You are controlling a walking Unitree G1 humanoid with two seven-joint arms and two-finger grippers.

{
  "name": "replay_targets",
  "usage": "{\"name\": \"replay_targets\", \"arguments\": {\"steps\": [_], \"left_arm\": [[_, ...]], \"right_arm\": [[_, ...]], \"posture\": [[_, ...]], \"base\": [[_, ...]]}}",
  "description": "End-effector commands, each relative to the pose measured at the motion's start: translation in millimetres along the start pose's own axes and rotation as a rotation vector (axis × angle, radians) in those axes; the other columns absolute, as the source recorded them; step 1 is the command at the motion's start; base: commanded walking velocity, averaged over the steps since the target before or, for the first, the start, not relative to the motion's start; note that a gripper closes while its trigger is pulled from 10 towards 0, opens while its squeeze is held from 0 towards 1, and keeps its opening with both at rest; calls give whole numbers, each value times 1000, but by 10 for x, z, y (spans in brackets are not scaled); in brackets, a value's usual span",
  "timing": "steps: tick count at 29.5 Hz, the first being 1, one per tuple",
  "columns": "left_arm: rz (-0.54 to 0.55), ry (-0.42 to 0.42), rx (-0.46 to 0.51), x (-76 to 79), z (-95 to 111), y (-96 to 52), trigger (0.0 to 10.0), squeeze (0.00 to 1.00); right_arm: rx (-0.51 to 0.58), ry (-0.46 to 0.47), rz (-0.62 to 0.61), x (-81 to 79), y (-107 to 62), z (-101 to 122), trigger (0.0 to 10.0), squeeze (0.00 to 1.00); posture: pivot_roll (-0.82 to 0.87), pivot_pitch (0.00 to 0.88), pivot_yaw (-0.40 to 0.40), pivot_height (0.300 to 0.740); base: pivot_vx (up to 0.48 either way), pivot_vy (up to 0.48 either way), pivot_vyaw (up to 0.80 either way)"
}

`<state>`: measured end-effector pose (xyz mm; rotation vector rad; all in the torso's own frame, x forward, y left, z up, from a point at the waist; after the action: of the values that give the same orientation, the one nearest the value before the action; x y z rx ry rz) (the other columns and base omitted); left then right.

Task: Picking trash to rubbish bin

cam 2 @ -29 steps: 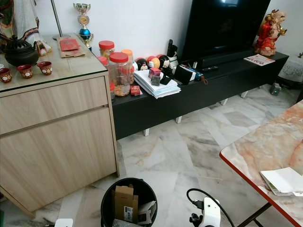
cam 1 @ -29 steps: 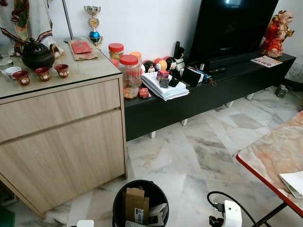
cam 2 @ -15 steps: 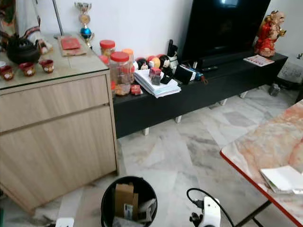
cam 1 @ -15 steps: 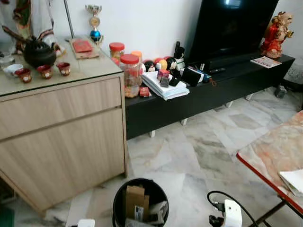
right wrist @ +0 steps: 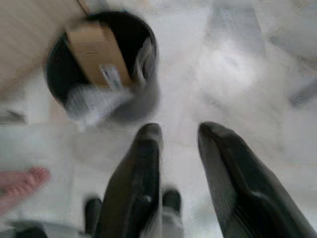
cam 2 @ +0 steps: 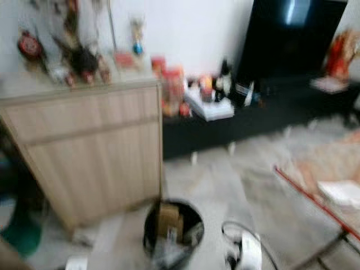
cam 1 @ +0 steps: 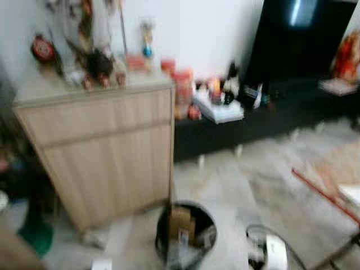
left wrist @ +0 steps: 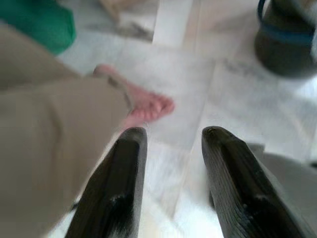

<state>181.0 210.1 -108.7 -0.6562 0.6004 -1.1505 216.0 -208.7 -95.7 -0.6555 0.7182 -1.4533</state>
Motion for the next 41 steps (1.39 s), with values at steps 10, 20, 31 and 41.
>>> {"name": "replay_targets", "arguments": {"steps": [10, 20, 31, 41], "left_arm": [[2, 6, -18, 19, -40, -8, 10000, 0], [5, -3, 75, 36, 202, 38, 10000, 0], [-29, -73, 503, 210, 1343, 28, 10000, 0], [-106, -113, 723, 485, 1947, -155, 10000, 0]], "right_arm": [[34, -20, -8, 52, 1, 94, 10000, 0], [156, -113, 48, -7, 28, 442, 10000, 0], [528, -236, 175, -366, -49, 1458, 10000, 0], [746, -243, 253, -782, -215, 2088, 10000, 0]], "posture": [[-18, 17, -92, 740], [-23, 24, -89, 740], [-33, 26, -81, 740], [-20, 26, -75, 740]], "base": [[0, 0, 0], [0, 0, 0], [0, 0, 0], [0, 0, -160]]}}
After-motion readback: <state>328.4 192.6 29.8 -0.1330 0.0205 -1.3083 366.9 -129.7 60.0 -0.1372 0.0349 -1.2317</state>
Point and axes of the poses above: a point about 5 cm out from each wrist's last joint towards the gripper, its own y axis pointing out of the wrist towards the gripper, its own z axis along the axis of the wrist's last joint, x = y × z, the point moved 3 cm from there along y, pointing out of the wrist towards the gripper, and after that the axes turned 12 degrees about -y, right-handed, at the moved point
